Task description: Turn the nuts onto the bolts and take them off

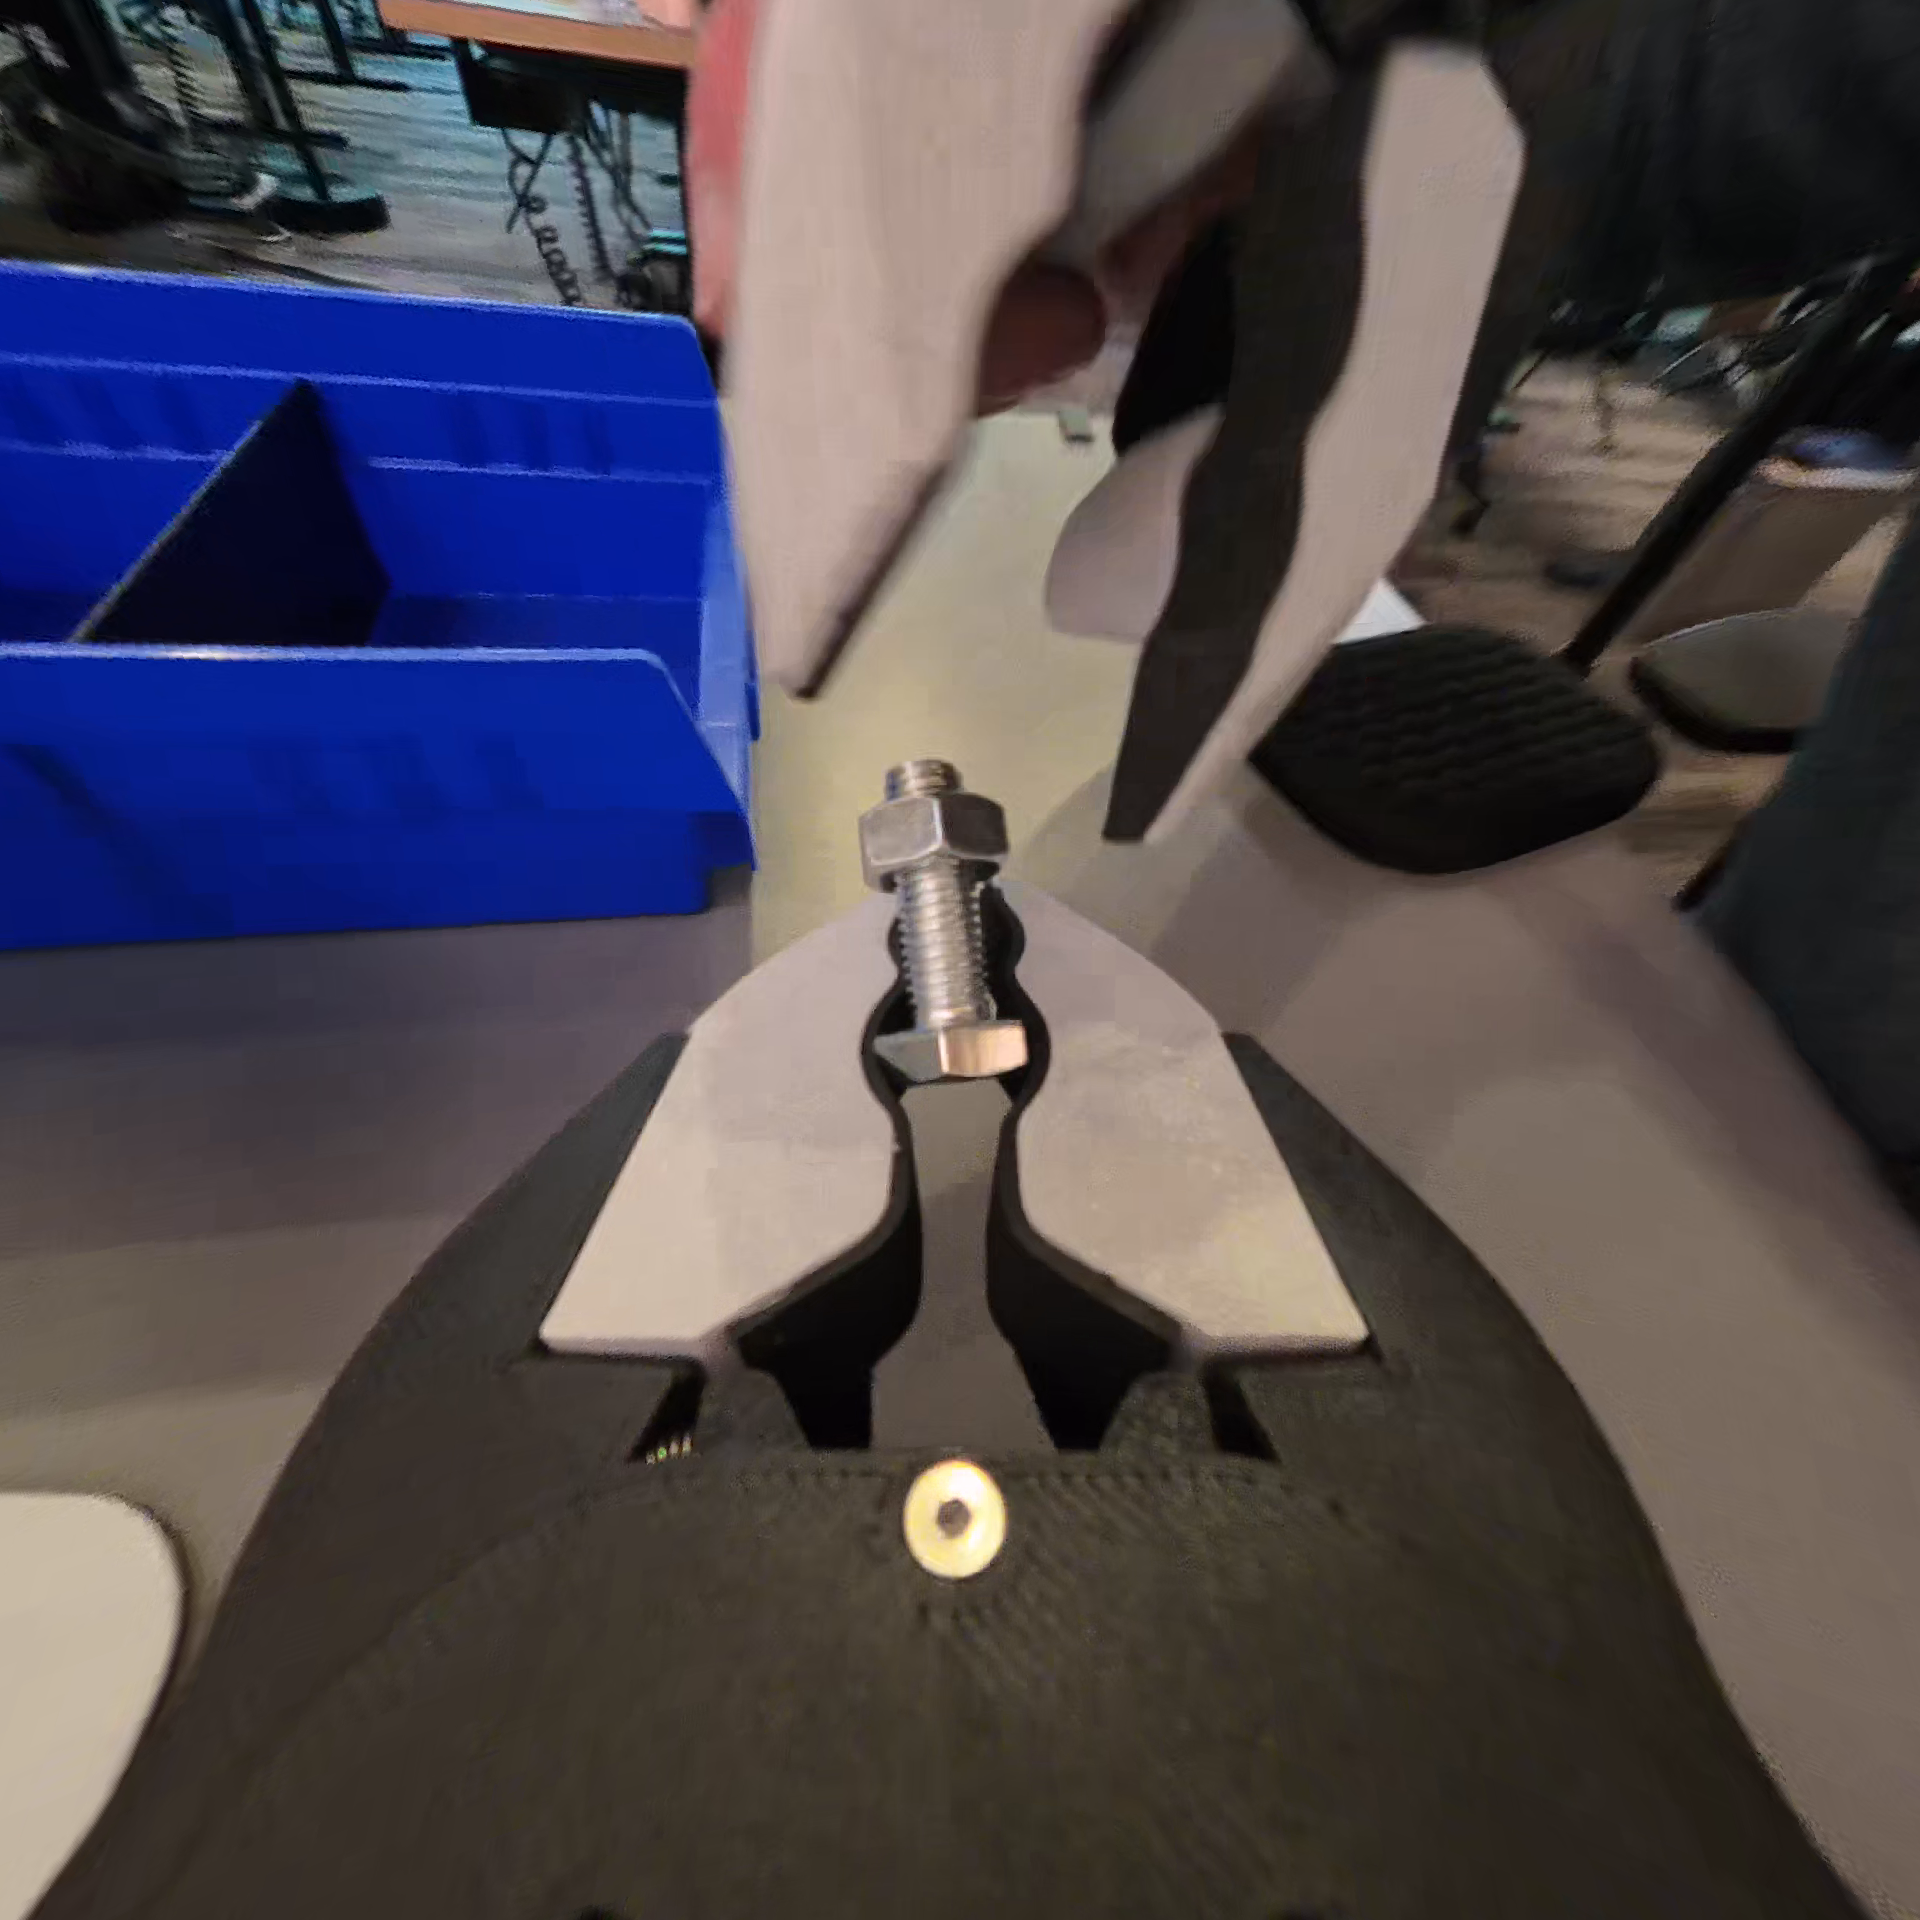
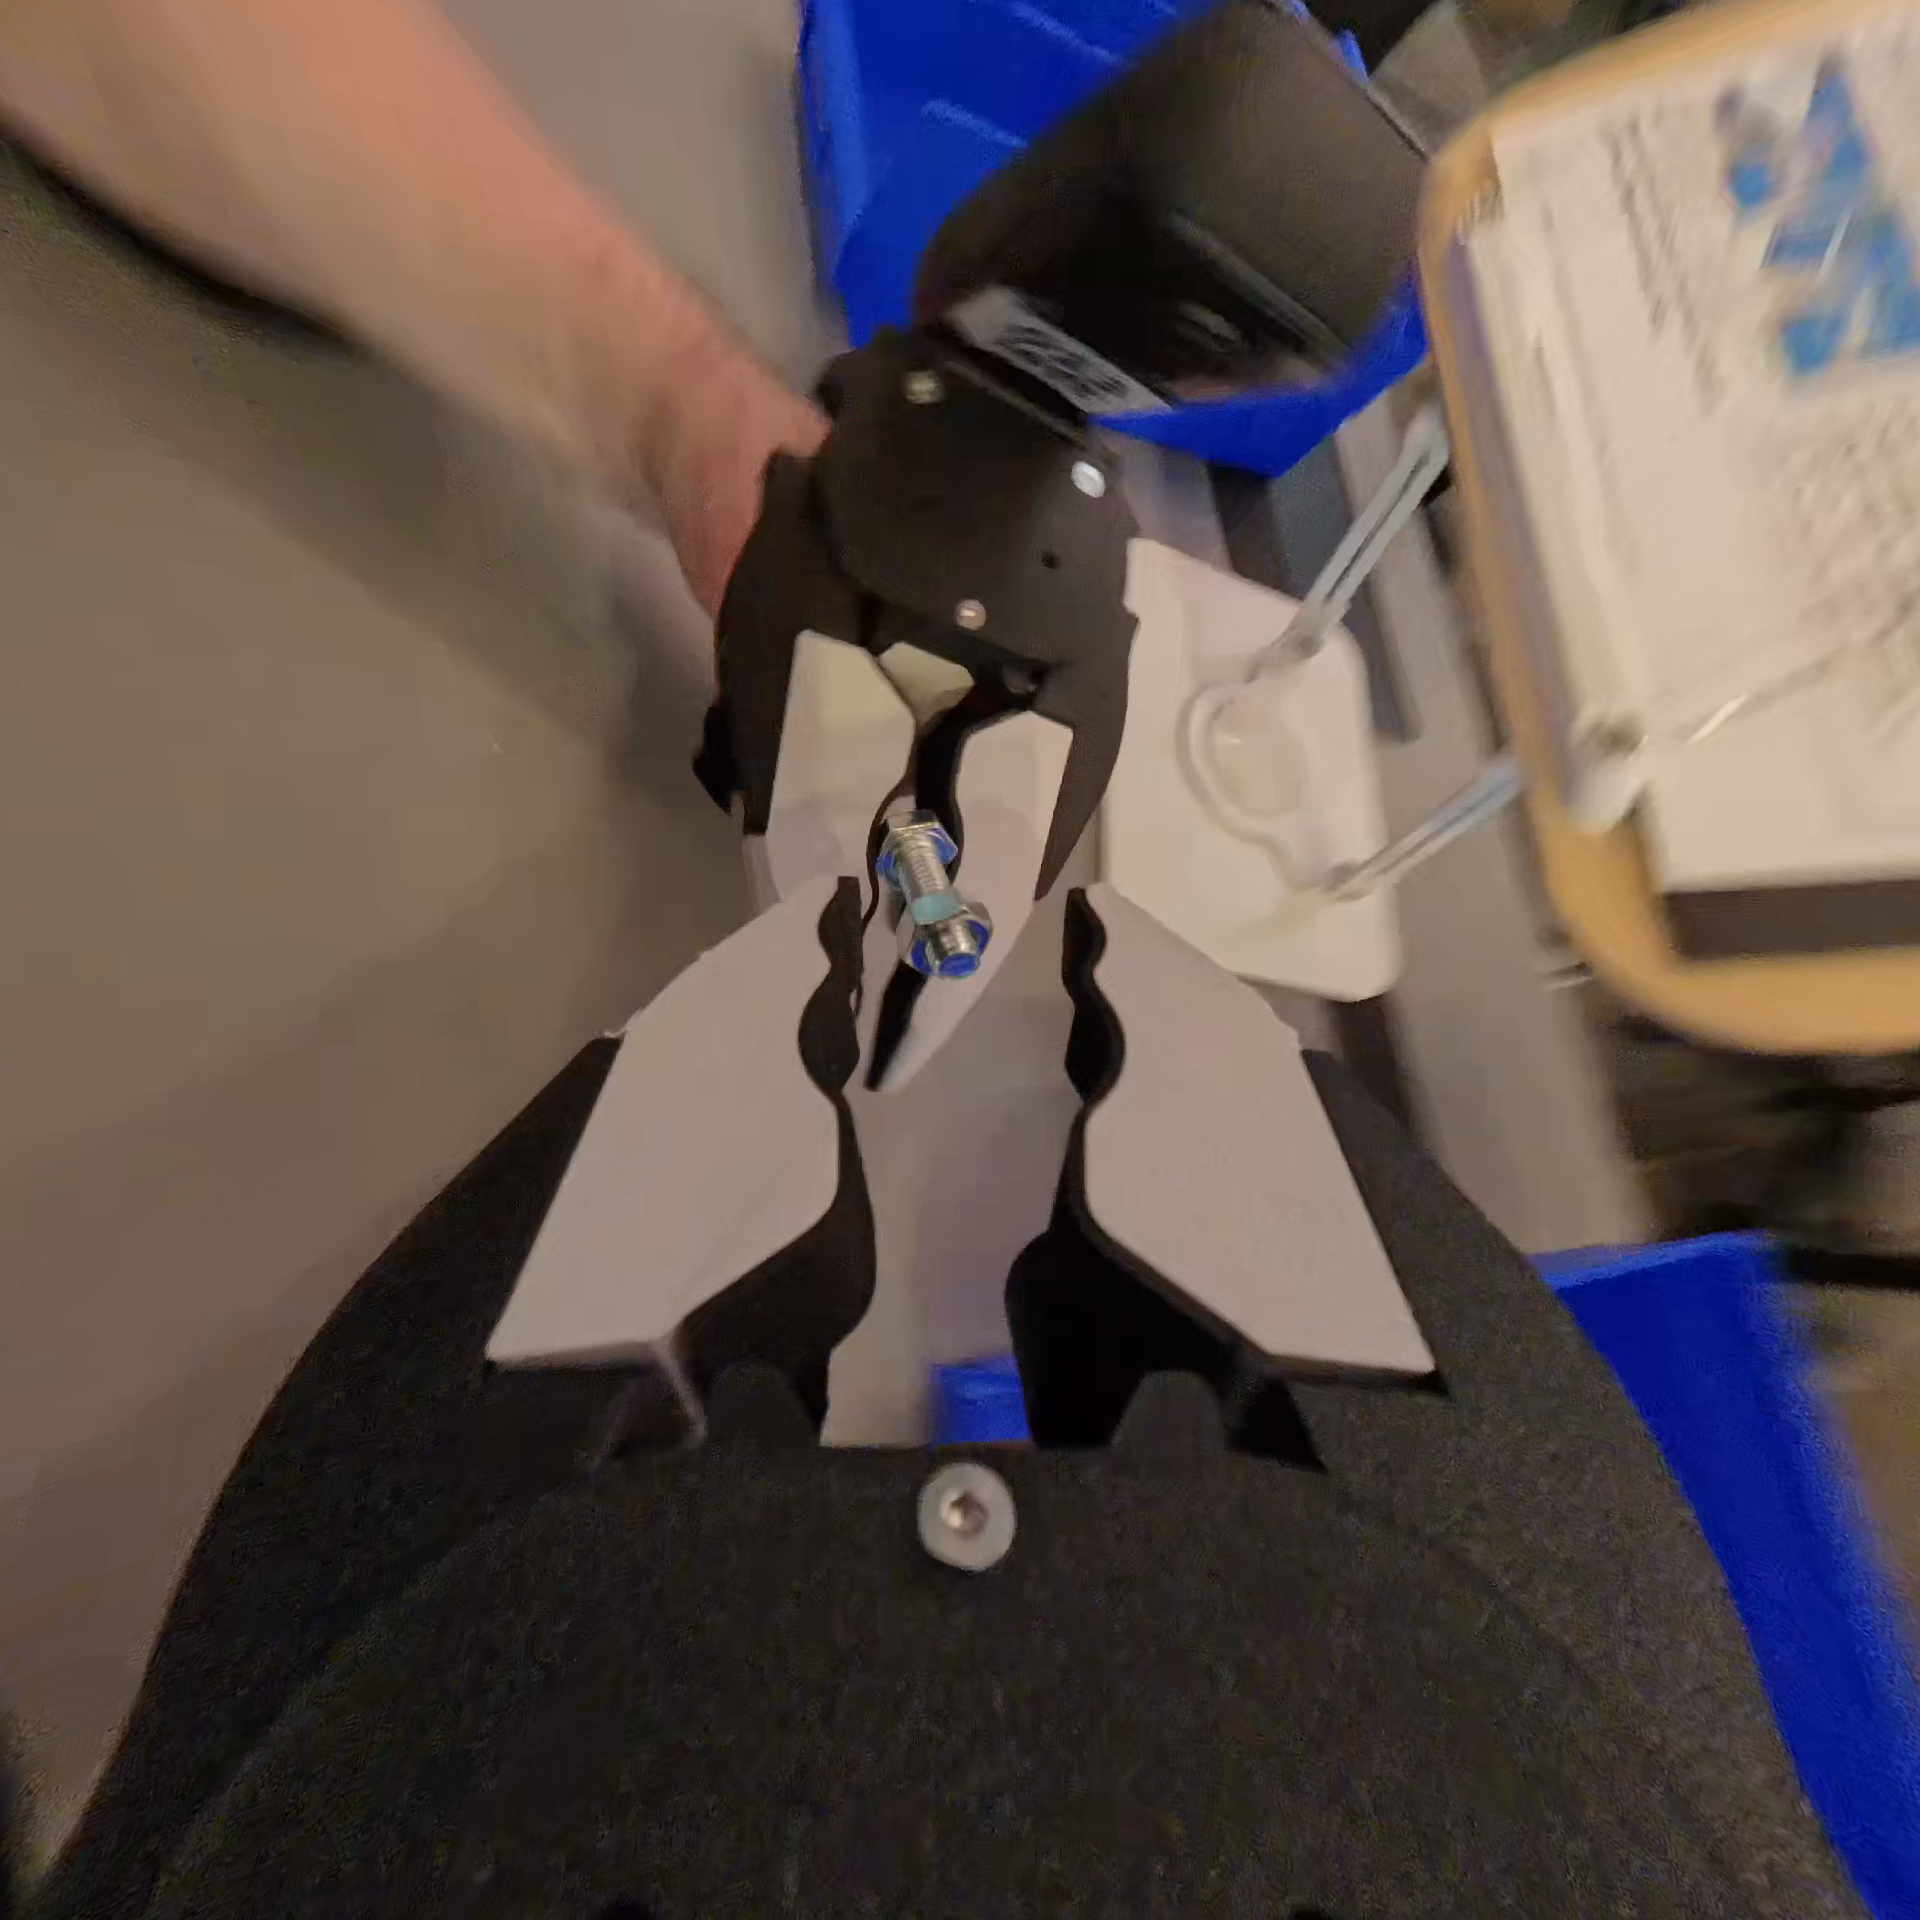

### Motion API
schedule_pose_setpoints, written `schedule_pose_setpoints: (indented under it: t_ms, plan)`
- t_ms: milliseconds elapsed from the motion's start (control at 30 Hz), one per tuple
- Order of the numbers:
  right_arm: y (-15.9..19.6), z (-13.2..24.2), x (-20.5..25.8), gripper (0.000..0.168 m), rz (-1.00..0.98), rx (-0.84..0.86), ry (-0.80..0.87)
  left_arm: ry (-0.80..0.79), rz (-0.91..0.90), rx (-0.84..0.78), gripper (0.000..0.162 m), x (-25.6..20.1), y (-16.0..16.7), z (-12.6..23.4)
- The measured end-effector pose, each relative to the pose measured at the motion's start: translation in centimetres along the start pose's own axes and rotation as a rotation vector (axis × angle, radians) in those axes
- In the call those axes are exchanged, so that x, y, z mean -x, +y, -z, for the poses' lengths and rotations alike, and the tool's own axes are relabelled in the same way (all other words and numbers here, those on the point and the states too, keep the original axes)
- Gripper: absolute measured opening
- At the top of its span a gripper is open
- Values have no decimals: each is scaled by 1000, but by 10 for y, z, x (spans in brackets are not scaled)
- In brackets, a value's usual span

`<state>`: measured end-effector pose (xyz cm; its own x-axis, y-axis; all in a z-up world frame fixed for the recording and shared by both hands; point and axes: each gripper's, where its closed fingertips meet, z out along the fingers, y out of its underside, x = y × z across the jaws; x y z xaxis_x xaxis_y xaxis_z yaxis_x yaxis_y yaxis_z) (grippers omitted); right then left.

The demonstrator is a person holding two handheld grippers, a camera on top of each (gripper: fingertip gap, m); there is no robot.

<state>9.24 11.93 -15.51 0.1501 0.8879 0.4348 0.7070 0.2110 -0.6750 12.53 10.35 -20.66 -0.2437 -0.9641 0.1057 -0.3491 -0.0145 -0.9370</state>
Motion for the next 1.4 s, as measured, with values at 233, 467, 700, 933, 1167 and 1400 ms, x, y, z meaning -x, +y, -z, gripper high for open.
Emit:
schedule_pose_setpoints:
  t_ms: [233,467,700,933,1167,1400]
  plan:
    - [10,1,5,28,-583,-142,-257,-176,-152,41,10,11,-3,-1]
    - [14,-4,10,18,-523,-99,-261,-212,-179,61,10,13,-2,-3]
    - [24,-6,7,18,657,208,137,143,120,4,9,-15,2,-9]
    - [10,4,1,38,47,0,-11,36,13,6,10,-6,1,-6]
    - [13,0,13,28,-647,-149,-332,-150,-140,57,10,7,0,-8]
    - [18,-3,15,18,-336,-58,-213,-51,-47,43,10,-1,2,-12]
